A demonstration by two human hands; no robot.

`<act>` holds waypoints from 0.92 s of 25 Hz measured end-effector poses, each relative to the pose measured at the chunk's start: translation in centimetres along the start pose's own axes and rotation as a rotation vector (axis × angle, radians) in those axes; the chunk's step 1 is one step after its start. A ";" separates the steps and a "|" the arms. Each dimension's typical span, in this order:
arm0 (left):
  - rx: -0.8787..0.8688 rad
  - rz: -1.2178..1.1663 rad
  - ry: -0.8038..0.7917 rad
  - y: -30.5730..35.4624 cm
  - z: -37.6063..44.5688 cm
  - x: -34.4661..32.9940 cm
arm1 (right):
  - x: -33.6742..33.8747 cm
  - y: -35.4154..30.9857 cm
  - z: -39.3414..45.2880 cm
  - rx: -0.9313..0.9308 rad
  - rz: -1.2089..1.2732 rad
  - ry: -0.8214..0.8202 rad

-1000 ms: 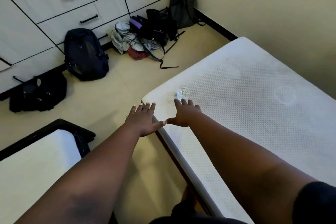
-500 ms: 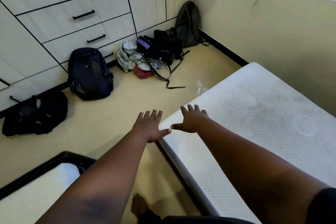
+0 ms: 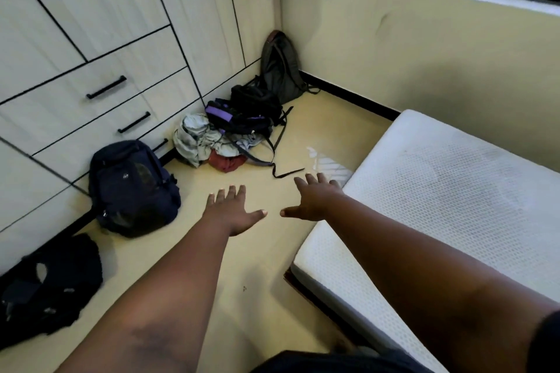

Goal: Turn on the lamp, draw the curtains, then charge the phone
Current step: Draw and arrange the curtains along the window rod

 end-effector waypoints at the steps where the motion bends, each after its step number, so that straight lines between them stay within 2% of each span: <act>1: -0.052 0.037 0.004 0.9 1.0 0.4 | 0.4 0.4 0.8 -0.022 -0.003 0.007; 5: -0.209 0.172 0.093 3.6 5.6 4.5 | 2.9 2.6 5.8 -0.106 0.044 0.046; 11: -0.235 0.293 0.147 3.3 13.3 12.5 | 6.6 4.8 13.6 -0.184 0.161 0.014; 16: -0.246 0.278 0.102 4.6 19.6 15.5 | 9.8 6.7 17.4 -0.192 0.121 0.047; 23: -0.469 0.296 0.080 9.8 30.3 20.1 | 14.0 13.5 21.7 -0.445 0.108 0.077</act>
Point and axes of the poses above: each hand's wrist, its own z-axis towards the middle knuckle, its own x-axis out of the back of the hand, y = z × x, the point moved 6 cm from there along z, towards the middle knuckle, and after that the axes turned 2 degrees about z, right-handed, at the moved point
